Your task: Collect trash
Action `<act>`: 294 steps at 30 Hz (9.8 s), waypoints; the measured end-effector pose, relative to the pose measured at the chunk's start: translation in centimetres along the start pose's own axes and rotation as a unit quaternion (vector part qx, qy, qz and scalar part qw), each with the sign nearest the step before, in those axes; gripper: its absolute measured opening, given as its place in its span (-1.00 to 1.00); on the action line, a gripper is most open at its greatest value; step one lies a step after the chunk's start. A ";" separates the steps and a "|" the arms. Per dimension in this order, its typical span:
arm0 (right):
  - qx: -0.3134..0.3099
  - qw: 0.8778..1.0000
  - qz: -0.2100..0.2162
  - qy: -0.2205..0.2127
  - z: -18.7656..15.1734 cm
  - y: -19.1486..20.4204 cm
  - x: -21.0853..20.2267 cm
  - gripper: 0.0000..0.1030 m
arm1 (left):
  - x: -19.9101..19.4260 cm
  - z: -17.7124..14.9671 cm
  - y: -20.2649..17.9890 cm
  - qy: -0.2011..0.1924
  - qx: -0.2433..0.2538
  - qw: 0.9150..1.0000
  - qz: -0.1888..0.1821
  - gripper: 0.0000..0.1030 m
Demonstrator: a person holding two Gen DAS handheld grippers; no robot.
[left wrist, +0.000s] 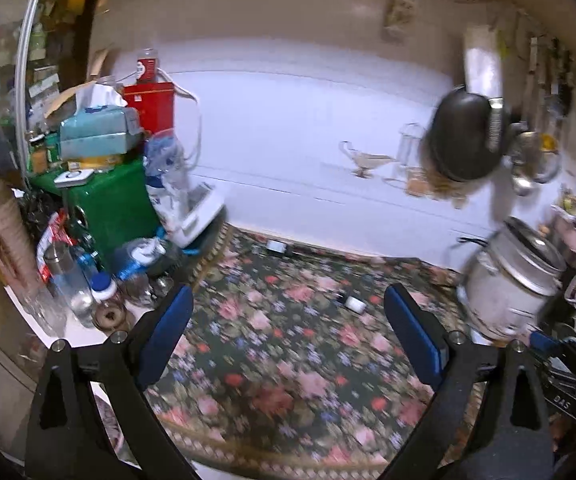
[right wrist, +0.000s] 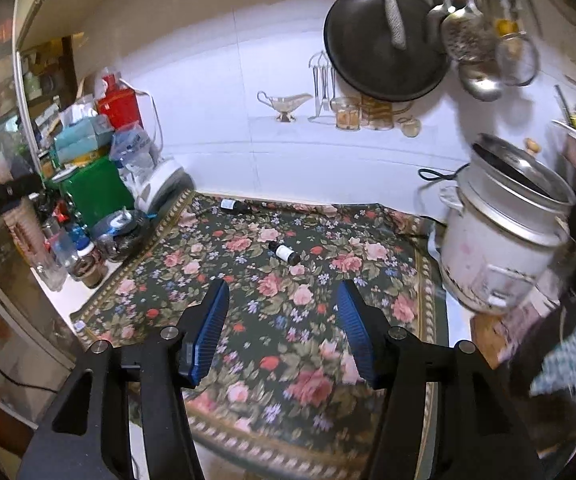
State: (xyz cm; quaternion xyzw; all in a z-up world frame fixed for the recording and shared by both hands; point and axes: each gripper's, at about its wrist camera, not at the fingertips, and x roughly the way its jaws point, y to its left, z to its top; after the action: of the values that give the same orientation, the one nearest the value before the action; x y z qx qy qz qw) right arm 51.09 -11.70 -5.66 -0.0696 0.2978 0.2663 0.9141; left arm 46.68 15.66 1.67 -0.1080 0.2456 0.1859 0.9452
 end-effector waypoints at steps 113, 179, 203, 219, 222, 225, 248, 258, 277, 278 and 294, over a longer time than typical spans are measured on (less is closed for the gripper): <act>0.166 0.977 -0.022 0.134 -21.0 11.2 -10.0 -0.50 | -7.4 -29.2 3.2 0.216 0.145 0.957 -0.128 0.23; 0.150 0.955 0.002 0.256 -43.2 0.5 9.4 -0.15 | 16.7 -64.2 -4.8 0.391 0.145 0.900 -0.124 0.39; 0.066 0.997 -0.024 -0.038 -20.0 11.6 -26.1 -0.15 | -30.2 -24.4 1.5 0.009 0.079 0.985 -0.155 0.39; 0.048 0.987 -0.065 -0.139 -21.7 21.2 -37.4 0.84 | -45.0 -25.0 7.1 -0.080 0.115 0.975 -0.174 0.99; 0.040 0.986 -0.076 -0.144 -22.0 22.0 -38.2 1.00 | -45.7 -25.2 7.8 -0.077 0.110 0.974 -0.181 0.99; 0.034 0.987 -0.078 -0.140 -22.3 22.4 -38.4 1.00 | -46.1 -25.4 8.2 -0.075 0.109 0.974 -0.186 0.99; 0.056 0.991 -0.067 -0.104 -23.5 22.9 -37.7 1.00 | -45.6 -26.4 9.1 -0.052 0.092 0.976 -0.190 0.99; 0.057 0.991 -0.068 -0.103 -23.4 22.6 -37.6 1.00 | -45.1 -26.0 9.3 -0.050 0.088 0.975 -0.197 0.99; 0.066 0.990 -0.074 -0.098 -23.4 22.5 -37.2 1.00 | -44.5 -25.7 9.6 -0.052 0.094 0.973 -0.206 0.99; 0.066 0.990 -0.074 -0.098 -23.4 22.5 -37.2 1.00 | -44.4 -25.7 9.6 -0.050 0.095 0.972 -0.208 0.99; 0.064 0.991 -0.070 -0.090 -22.5 22.0 -35.9 1.00 | -42.6 -25.2 9.8 -0.037 0.092 0.972 -0.213 0.99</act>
State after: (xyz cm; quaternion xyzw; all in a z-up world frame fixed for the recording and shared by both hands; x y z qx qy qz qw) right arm 3.58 -15.48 -2.38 -0.0071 0.2254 0.1875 0.9560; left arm -2.48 4.46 0.51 -0.0639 0.1983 -0.0391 0.9773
